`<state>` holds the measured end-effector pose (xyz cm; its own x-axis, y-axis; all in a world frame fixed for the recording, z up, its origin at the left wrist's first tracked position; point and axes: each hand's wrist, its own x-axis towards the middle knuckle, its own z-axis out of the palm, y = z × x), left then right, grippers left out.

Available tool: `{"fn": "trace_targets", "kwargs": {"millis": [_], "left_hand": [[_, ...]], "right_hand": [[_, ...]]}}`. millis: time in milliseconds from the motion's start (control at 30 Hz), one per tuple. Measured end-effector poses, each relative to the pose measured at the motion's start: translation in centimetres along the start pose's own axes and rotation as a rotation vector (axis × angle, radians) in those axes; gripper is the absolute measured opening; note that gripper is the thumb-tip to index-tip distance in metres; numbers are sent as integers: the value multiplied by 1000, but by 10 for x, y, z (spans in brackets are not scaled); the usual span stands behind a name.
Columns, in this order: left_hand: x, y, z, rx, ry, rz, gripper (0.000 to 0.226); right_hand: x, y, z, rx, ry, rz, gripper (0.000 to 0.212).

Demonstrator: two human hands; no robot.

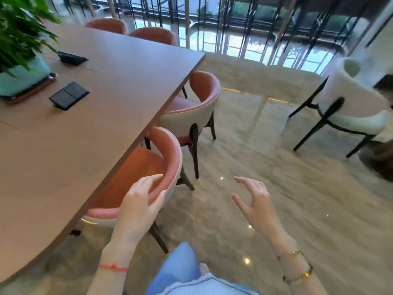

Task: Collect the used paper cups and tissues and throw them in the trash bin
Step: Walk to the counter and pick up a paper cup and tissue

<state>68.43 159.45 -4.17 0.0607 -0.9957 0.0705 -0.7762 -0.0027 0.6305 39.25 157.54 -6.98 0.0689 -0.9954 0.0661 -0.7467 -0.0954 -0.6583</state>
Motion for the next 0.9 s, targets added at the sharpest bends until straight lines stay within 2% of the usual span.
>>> {"fn": "trace_targets", "kwargs": {"millis": [267,400,667,900], "left_hand": [[154,59,63,6,-96,140,38],[260,90,107,-38,-178,220,40],[468,160,167,-35,-247,378,42],[615,208,220,-4,-285,408,42]], "right_hand": [[96,68,-41,-8,138,153,39],[180,108,-60,-17,174,232,39],[367,166,-117,-23,256,270,40],[490,227,-153,-17,279,345,42]]}}
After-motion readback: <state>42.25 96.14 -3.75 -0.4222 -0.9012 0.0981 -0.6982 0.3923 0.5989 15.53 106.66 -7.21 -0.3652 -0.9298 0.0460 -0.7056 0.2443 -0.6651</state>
